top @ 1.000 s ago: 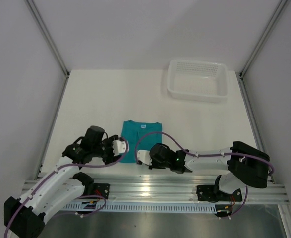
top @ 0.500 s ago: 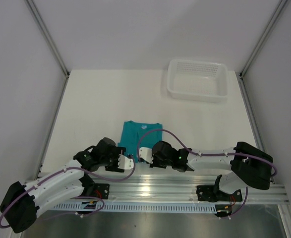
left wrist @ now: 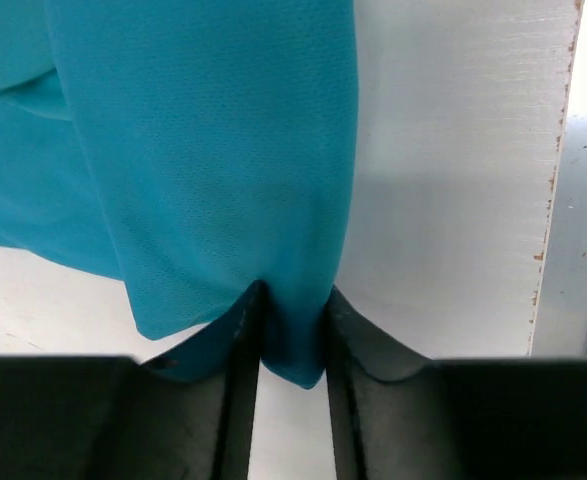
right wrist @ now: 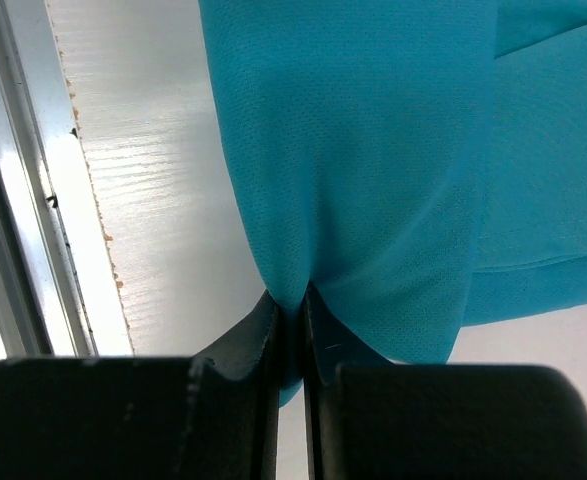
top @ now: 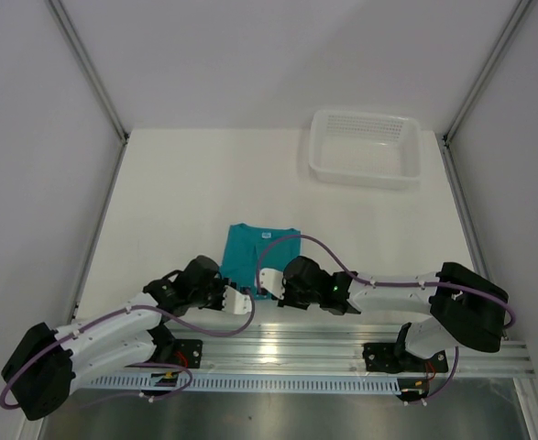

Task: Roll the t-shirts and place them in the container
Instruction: Roll the tshirt

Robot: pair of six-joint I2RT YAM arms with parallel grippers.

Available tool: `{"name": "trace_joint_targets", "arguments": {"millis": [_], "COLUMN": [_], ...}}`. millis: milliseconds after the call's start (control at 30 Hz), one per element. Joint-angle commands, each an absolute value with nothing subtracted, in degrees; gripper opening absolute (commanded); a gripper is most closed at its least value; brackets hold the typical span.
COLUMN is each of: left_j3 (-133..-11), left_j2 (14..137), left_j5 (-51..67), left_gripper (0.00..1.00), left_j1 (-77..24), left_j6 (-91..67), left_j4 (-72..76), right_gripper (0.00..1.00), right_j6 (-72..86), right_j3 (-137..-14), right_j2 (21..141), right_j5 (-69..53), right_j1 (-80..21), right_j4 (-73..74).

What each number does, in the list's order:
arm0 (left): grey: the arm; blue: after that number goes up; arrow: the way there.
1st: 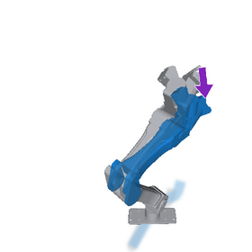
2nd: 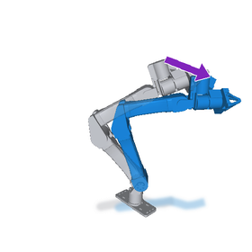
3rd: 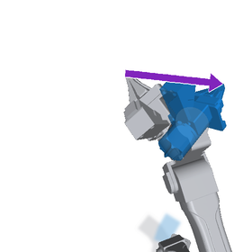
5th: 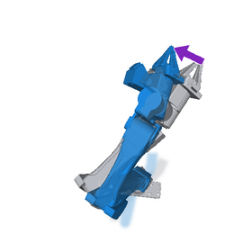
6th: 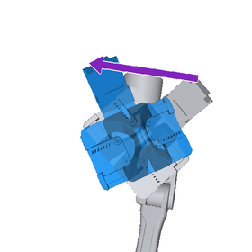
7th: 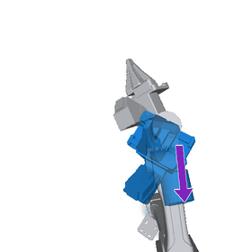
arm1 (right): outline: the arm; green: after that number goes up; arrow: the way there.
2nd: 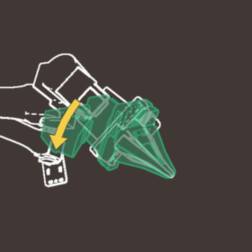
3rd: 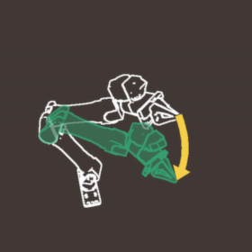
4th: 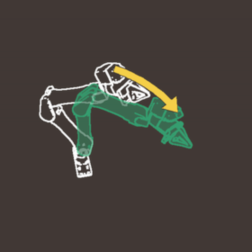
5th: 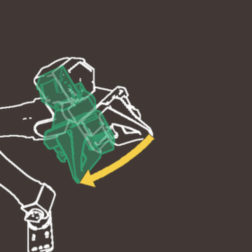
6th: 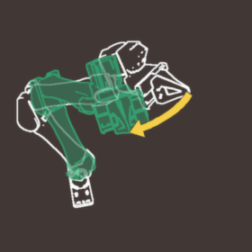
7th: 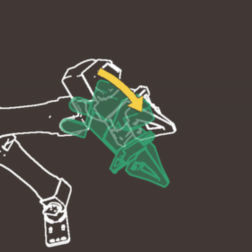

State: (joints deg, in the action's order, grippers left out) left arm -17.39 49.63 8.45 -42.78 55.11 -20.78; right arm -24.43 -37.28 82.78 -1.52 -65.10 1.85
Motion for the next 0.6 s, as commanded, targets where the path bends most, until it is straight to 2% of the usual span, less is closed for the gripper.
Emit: {"name": "trace_joint_targets", "arguments": {"millis": [0, 33, 133, 333, 567], "left_j3": [-16.52, -16.61, -18.28, -23.02, -27.51], "left_j2": [49.92, 49.66, 47.12, 37.36, 38.93], "left_j5": [5.89, 5.54, 5.18, 10.01, 15.99], "left_gripper": [0.24, 0.14, 0.02, 0.01, 0.04], "left_j1": [-43.33, -43.33, -43.24, -43.24, -43.24], "left_j6": [54.67, 54.15, 52.30, 50.89, 51.15], "left_j4": [-23.02, -23.72, -28.80, -41.45, -54.57], "right_gripper": [0.00, 0.00, 0.00, 0.00, 0.00], "right_j6": [-24.17, -24.17, -24.17, -24.26, -23.20], "right_j3": [-37.18, -37.53, -38.49, -42.01, -46.93], "right_j2": [80.51, 80.51, 79.98, 77.96, 79.63], "right_j5": [-2.99, -3.16, -4.48, -11.94, -19.94], "right_j1": [-64.95, -64.95, -65.04, -65.30, -66.80], "right_j4": [1.14, 1.32, 4.12, 12.47, 23.71]}}
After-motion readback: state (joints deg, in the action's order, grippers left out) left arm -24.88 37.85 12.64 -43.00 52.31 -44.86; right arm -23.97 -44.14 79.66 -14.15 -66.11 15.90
